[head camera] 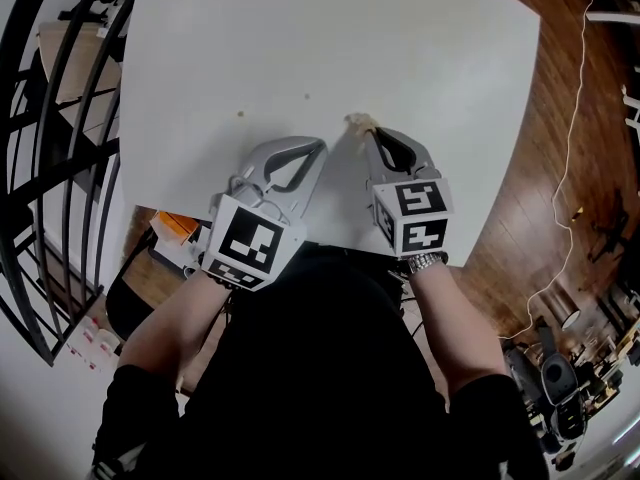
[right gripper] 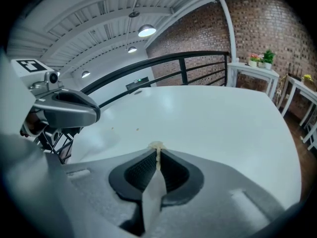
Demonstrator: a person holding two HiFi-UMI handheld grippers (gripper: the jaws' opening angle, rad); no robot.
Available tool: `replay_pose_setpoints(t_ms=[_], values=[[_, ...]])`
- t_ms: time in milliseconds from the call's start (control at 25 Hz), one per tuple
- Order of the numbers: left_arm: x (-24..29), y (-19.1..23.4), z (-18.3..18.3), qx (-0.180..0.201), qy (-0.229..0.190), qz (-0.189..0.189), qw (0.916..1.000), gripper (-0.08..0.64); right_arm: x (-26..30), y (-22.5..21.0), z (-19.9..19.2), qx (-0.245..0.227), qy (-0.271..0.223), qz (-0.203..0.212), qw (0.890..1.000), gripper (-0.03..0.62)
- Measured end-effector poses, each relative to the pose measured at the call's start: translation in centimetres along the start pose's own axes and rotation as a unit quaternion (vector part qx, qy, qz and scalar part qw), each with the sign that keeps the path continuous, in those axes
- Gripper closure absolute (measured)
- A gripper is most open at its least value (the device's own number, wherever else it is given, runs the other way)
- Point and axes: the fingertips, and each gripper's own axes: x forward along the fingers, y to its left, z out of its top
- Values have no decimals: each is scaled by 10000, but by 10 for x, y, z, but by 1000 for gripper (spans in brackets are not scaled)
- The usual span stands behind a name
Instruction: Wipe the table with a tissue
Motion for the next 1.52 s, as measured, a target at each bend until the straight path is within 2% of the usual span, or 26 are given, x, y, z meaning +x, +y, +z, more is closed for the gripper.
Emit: replay_pose_setpoints(t_ms=[240,680,1040,1520], values=[[-4,1,2,-35,-48,94,9999,545,-1,8,4,-122,-18,122,9999,575],[-22,23,-10,-216,-90,320,9992,545,23,33,34,-357,-98,319,9988,575],[-36,47,-23,-342,-78,431,9985,545,49,43,51,-387,-106,288,9988,577],[-48,63,-37,-473,-45,529,9975,545,71,51,48,-375,88,267,9989,577]])
